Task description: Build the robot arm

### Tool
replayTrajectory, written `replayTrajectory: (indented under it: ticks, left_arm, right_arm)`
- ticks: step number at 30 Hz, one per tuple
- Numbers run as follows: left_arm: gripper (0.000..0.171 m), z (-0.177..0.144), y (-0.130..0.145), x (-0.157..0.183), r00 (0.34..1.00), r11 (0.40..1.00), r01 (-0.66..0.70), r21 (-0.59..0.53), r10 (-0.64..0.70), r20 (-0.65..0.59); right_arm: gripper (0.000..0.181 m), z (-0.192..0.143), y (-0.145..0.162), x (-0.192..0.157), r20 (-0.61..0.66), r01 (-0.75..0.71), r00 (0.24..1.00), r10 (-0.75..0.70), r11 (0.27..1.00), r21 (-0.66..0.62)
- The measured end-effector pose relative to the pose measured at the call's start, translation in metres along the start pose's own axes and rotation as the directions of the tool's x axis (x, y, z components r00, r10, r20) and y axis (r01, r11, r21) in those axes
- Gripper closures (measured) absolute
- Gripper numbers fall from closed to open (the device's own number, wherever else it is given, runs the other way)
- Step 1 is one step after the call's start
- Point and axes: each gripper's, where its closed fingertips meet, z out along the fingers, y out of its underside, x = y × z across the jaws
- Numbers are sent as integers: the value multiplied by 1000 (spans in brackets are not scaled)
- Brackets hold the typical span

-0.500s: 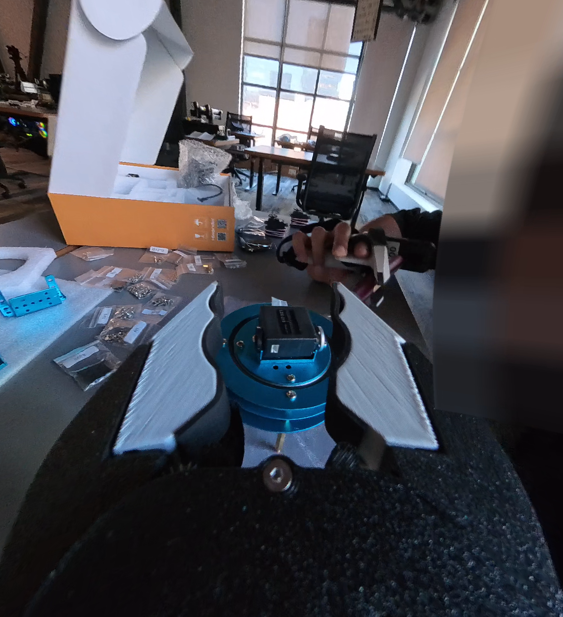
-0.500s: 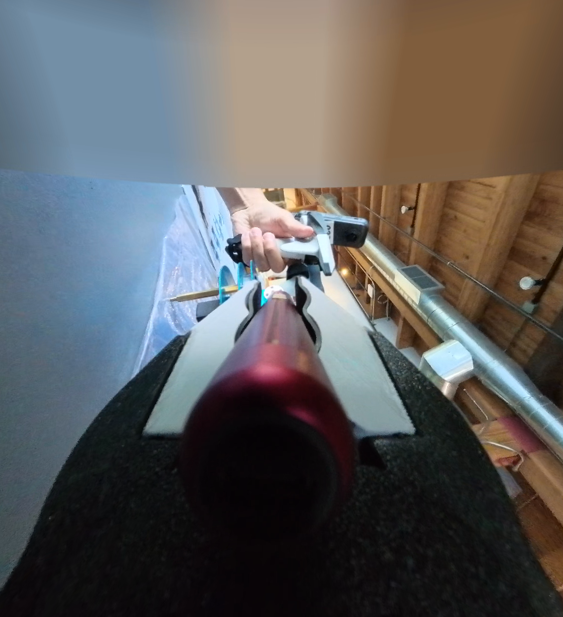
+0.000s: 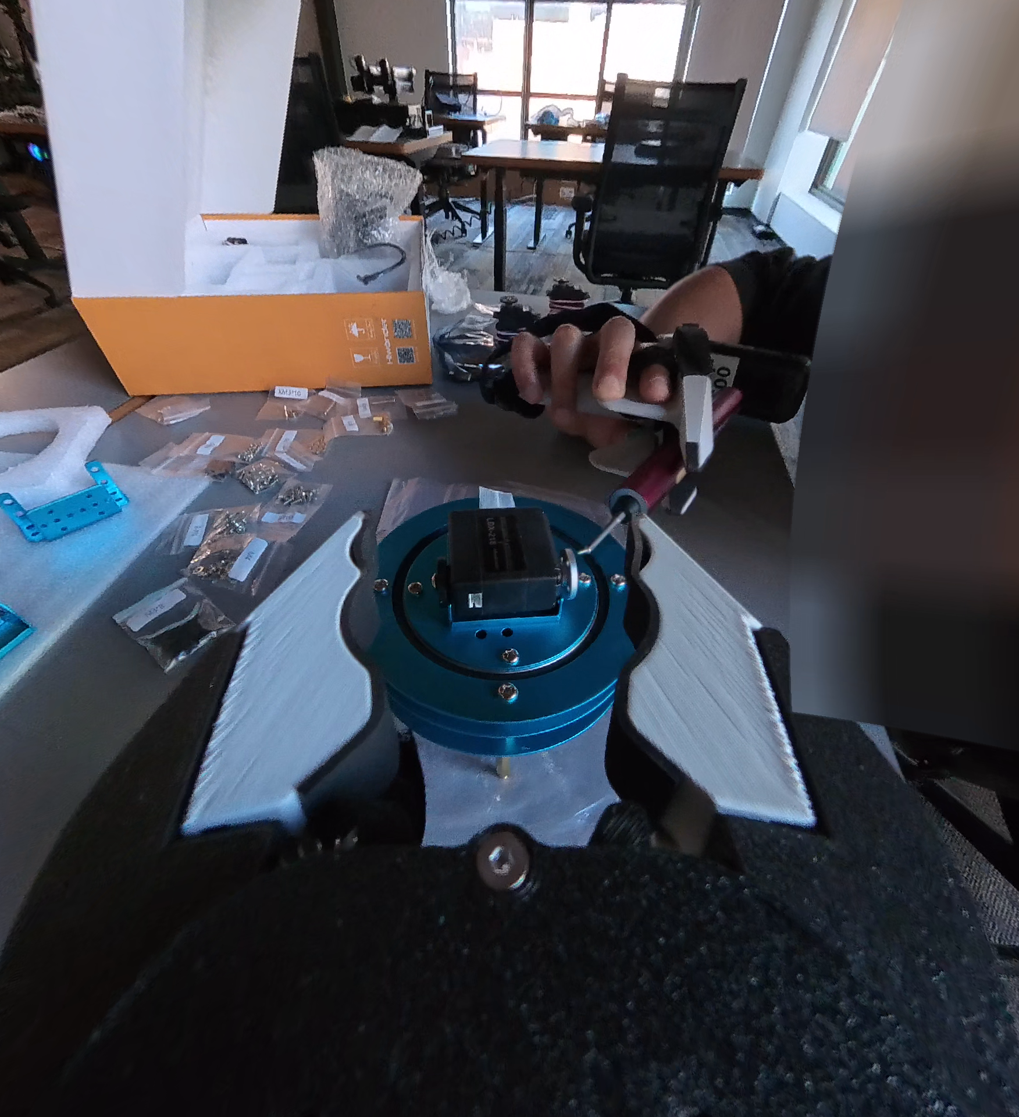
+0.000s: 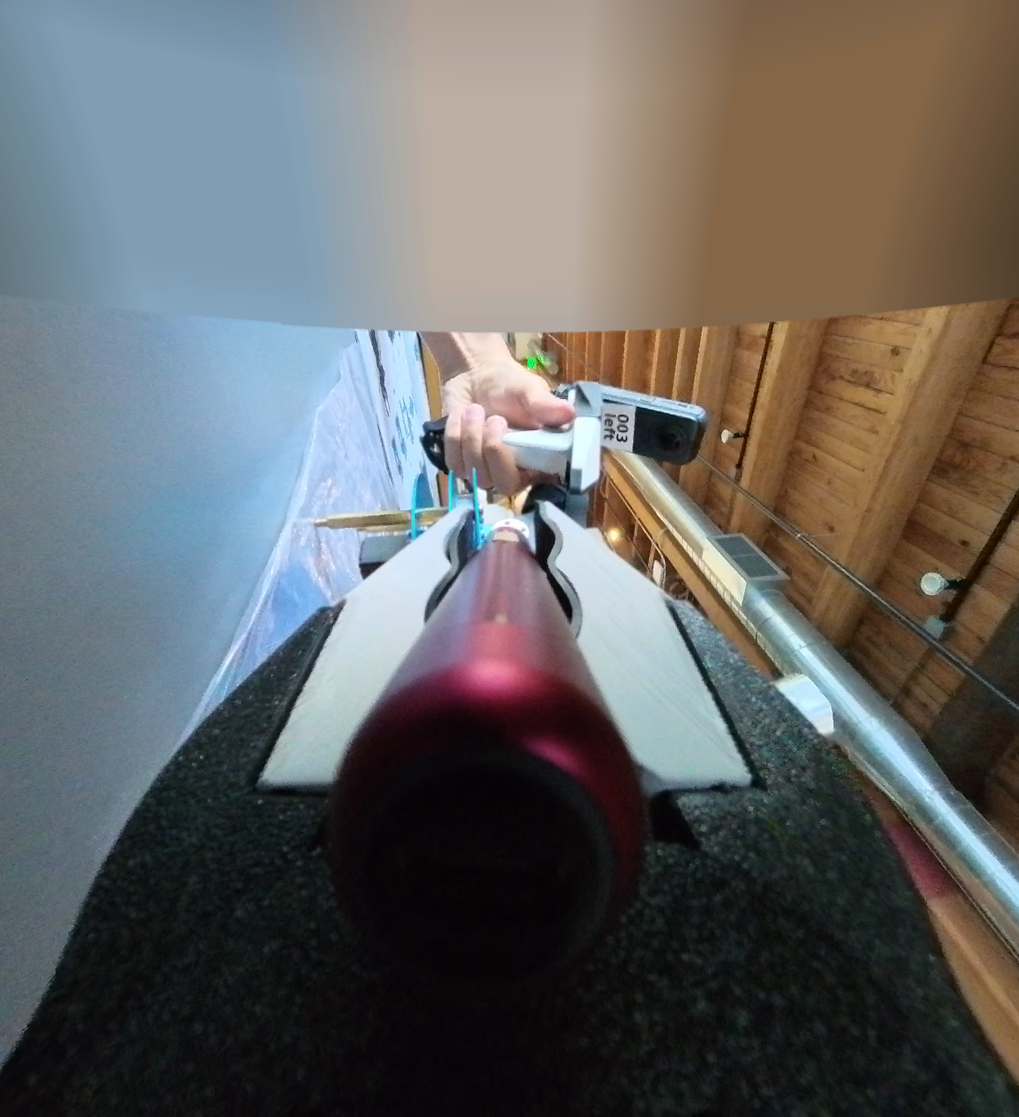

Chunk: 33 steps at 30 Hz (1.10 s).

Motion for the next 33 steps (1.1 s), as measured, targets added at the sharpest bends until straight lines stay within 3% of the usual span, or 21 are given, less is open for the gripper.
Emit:
replayTrajectory:
  ticks: [7, 21, 33]
  left_arm:
    - [90, 11, 15, 5, 1000, 998, -10, -68, 9, -9]
    - [97, 13, 21, 3, 1000, 995, -12, -98, 12, 0]
    - [116, 13, 27, -1, 997, 986, -61, -158, 69, 46]
  right_arm:
    - [161, 6, 1, -2, 9, 3, 1000, -3, 1000, 26]
    - [160, 9, 6, -4, 18, -13, 1000, 14, 1000, -1]
    - [161, 10, 6, -2, 12, -13, 1000, 13, 1000, -14]
